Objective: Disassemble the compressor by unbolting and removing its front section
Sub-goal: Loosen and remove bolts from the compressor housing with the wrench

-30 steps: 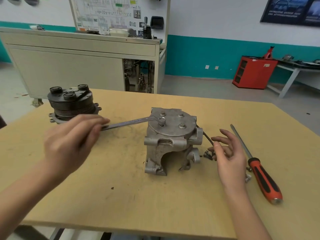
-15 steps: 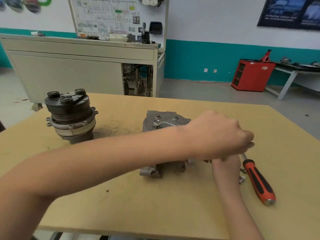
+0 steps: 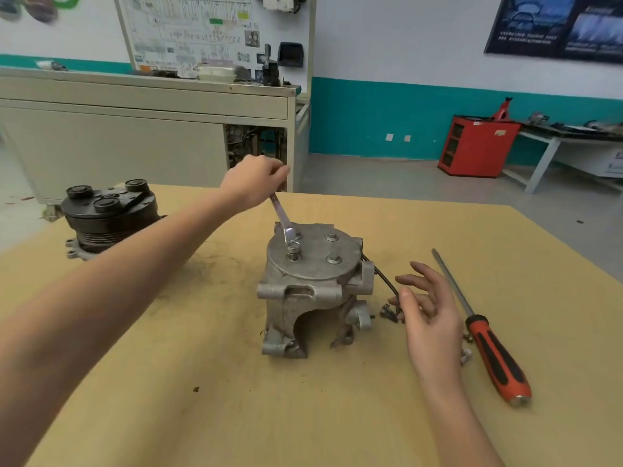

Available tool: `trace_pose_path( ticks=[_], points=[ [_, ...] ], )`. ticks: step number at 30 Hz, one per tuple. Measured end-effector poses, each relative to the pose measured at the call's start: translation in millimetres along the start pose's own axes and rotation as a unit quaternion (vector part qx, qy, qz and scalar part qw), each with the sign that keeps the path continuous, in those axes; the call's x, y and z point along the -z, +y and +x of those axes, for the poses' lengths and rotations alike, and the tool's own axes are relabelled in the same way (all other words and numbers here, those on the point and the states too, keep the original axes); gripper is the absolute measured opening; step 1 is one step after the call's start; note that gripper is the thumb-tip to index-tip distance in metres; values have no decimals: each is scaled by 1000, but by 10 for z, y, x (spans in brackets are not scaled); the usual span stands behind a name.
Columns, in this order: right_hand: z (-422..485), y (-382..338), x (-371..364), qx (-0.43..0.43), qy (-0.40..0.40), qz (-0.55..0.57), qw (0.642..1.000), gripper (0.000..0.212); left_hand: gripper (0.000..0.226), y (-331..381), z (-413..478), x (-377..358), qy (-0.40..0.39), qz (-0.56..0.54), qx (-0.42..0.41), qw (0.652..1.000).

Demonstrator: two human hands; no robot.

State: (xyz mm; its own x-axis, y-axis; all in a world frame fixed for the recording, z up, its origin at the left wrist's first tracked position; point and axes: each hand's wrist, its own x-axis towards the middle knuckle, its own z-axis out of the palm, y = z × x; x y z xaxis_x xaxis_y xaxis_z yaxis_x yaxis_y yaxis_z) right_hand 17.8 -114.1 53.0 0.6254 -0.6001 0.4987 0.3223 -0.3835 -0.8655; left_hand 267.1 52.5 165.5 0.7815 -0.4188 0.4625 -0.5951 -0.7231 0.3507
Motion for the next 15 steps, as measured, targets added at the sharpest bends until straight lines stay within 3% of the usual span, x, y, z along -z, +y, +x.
trace_pose_path(
  ticks=[3,7,13,15],
  points=[
    [1,5,0,5,-2,1,1000,37,42,-423,-527,180,132,-60,-4,989],
    [4,14,1,10,-7,0,1000,39,45,-624,-1115,413,239,9,-71,968],
    [20,62,-5,14,-7,-1,1000,42,51,-458,-1795,725,284,86,-163,941],
    [19,67,2,11,-4,1,1000,43,51,-291,-2010,800,286,118,-242,920]
  ],
)
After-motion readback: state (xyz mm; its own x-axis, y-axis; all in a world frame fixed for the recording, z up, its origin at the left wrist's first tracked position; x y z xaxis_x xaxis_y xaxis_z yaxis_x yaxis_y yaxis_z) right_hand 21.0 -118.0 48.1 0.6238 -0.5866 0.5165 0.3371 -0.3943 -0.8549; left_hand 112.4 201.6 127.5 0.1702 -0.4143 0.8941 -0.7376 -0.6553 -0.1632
